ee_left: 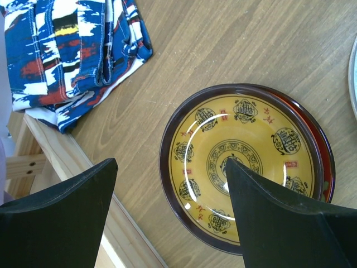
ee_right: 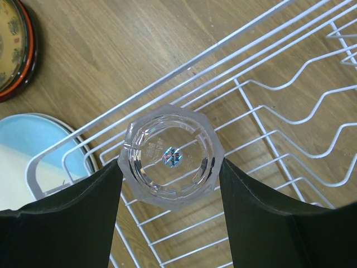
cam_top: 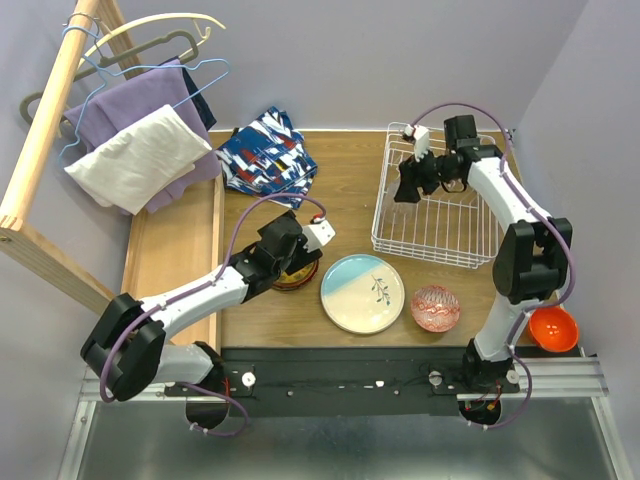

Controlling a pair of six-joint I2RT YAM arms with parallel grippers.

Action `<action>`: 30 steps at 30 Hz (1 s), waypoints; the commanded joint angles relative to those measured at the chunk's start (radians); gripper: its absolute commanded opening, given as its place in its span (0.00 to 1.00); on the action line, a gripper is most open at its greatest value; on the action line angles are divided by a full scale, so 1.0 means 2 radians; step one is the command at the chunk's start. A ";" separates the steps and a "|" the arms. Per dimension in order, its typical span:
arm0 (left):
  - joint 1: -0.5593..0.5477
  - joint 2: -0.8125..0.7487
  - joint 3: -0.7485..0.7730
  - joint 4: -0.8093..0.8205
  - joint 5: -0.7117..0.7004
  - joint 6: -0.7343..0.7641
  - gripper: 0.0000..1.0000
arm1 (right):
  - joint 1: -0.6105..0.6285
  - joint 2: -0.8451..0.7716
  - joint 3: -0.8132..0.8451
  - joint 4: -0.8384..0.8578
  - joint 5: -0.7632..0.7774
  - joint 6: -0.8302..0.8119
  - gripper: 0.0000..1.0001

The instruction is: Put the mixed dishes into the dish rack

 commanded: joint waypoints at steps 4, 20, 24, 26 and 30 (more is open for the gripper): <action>0.001 -0.008 -0.010 0.009 0.008 -0.015 0.88 | 0.003 -0.041 -0.078 0.081 0.028 -0.014 0.56; 0.001 -0.009 -0.010 -0.005 -0.002 -0.014 0.90 | 0.003 -0.108 -0.179 0.187 0.055 -0.005 0.88; 0.001 -0.021 0.000 -0.030 0.004 0.003 0.92 | 0.003 -0.122 -0.131 0.143 0.055 -0.007 1.00; 0.004 -0.024 0.010 -0.048 0.012 0.013 0.93 | 0.003 -0.134 -0.108 0.133 0.049 -0.004 1.00; 0.017 -0.016 0.043 -0.084 0.048 0.022 0.93 | 0.003 -0.154 -0.089 0.114 0.051 0.032 1.00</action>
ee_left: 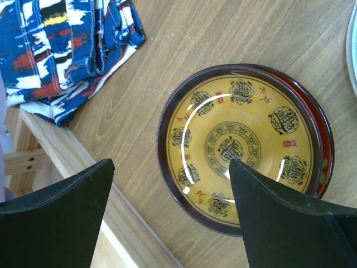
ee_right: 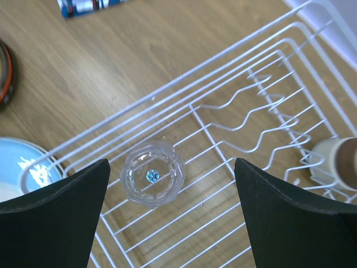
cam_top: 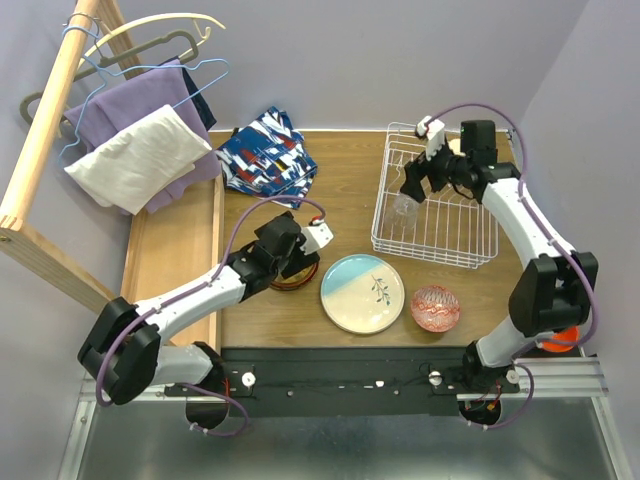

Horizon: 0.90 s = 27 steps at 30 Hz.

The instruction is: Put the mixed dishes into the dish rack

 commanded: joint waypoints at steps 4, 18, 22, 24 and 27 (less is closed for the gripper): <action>0.037 0.009 0.108 -0.134 0.129 0.022 0.93 | 0.002 -0.058 0.020 -0.025 0.051 0.094 1.00; 0.044 0.046 0.177 -0.326 0.216 0.014 0.99 | 0.002 -0.182 0.042 -0.364 0.063 -0.144 0.90; 0.044 0.017 0.148 -0.279 0.214 0.014 0.99 | 0.003 -0.240 -0.017 -0.457 0.094 -0.262 0.86; 0.044 0.020 0.149 -0.270 0.214 0.010 0.99 | 0.002 -0.275 -0.052 -0.454 0.088 -0.282 0.88; 0.044 0.049 0.176 -0.265 0.211 -0.027 0.99 | 0.003 -0.269 -0.056 -0.444 0.074 -0.244 0.87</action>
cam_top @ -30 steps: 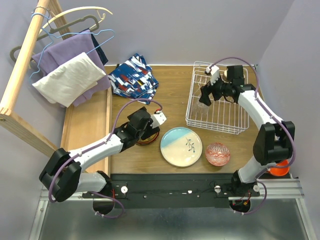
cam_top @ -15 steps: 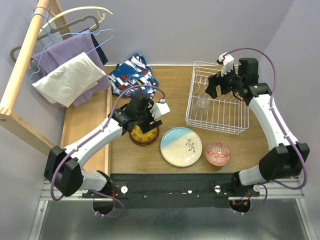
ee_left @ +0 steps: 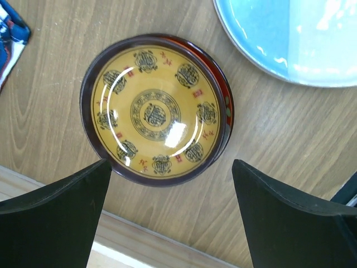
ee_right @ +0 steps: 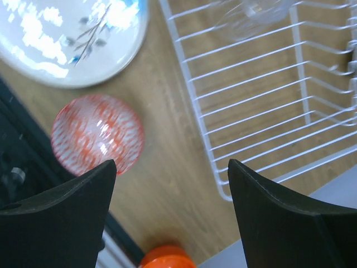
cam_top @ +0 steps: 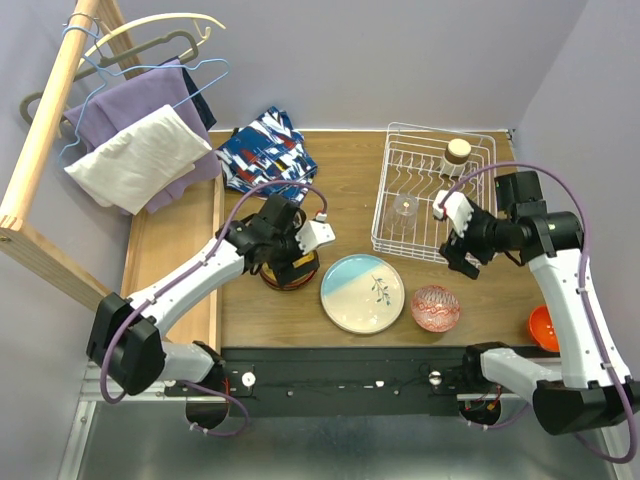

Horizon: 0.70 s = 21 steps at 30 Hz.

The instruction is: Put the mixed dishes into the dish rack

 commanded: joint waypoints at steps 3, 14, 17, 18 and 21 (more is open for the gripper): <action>0.002 0.053 0.062 0.018 0.011 -0.084 0.99 | 0.002 -0.012 -0.051 -0.033 0.008 -0.009 0.85; 0.005 0.118 0.130 0.026 -0.051 -0.092 0.99 | 0.002 -0.144 -0.173 -0.089 -0.005 -0.201 0.91; 0.007 0.117 0.124 0.021 -0.053 -0.084 0.99 | 0.002 -0.168 -0.199 -0.090 -0.011 -0.245 0.91; 0.010 0.117 0.121 0.019 -0.053 -0.082 0.99 | 0.002 -0.159 -0.206 -0.090 -0.024 -0.252 0.91; 0.018 0.117 0.107 0.018 -0.064 -0.072 0.99 | 0.002 -0.126 -0.211 -0.090 -0.050 -0.261 0.88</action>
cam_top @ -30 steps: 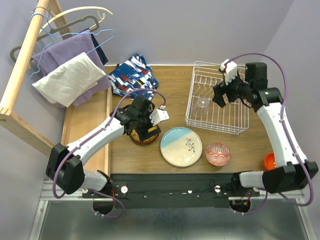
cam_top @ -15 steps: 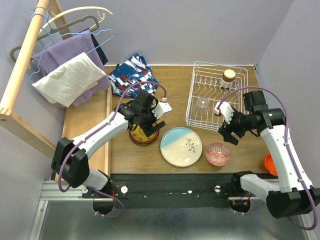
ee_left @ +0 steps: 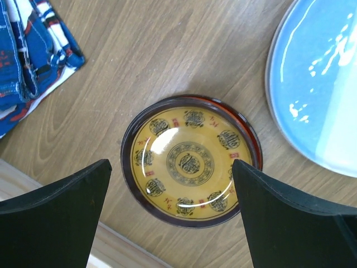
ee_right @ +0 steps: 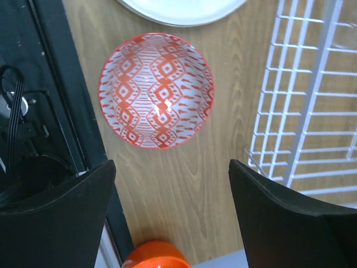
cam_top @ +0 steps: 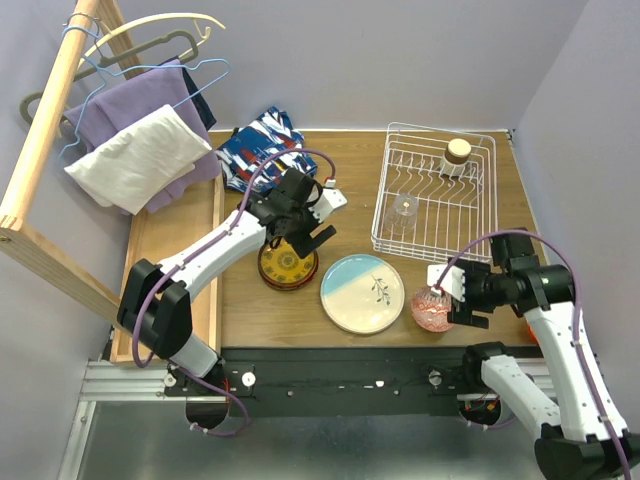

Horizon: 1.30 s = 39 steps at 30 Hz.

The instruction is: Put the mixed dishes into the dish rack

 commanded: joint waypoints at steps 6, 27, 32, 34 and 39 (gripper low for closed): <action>0.023 0.010 -0.018 -0.007 -0.047 0.036 0.99 | 0.003 0.058 -0.054 -0.025 -0.052 -0.123 0.85; 0.035 0.060 0.014 0.002 -0.063 0.053 0.99 | 0.004 0.104 -0.112 -0.025 0.002 -0.307 0.69; 0.035 0.063 0.007 0.009 -0.064 0.052 0.99 | 0.003 0.137 -0.121 -0.024 0.019 -0.349 0.65; 0.036 0.065 0.006 0.013 -0.065 0.047 0.99 | 0.005 0.150 -0.120 -0.025 0.022 -0.354 0.62; 0.036 0.068 0.004 0.015 -0.063 0.044 0.99 | 0.003 0.169 -0.117 -0.025 0.023 -0.351 0.53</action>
